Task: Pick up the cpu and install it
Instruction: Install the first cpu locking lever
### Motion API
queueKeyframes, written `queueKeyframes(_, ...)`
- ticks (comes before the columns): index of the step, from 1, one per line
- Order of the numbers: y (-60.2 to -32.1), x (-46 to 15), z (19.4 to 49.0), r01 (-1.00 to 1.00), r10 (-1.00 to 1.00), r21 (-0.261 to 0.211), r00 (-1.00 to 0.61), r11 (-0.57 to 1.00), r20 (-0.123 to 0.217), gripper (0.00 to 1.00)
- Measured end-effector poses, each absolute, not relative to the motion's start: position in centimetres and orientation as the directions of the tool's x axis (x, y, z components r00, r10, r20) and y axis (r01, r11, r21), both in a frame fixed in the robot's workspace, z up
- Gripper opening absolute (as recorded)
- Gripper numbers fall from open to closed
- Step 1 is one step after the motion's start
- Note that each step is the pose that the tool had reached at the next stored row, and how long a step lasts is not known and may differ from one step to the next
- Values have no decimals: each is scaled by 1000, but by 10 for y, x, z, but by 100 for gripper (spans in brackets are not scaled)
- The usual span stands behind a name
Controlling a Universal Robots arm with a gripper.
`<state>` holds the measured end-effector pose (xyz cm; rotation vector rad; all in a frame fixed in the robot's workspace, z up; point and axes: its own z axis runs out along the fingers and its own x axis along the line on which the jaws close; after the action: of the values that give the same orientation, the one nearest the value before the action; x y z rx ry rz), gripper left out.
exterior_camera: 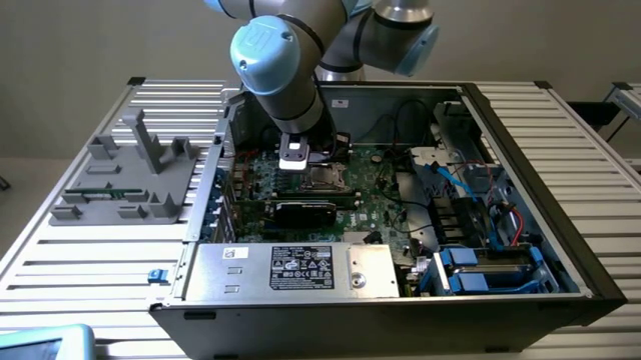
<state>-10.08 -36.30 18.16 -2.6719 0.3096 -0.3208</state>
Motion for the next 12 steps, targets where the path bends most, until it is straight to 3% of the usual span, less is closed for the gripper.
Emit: queueKeyframes(12, -363, -95, 182, -166, -265, -439, 948, -883, 175, 12)
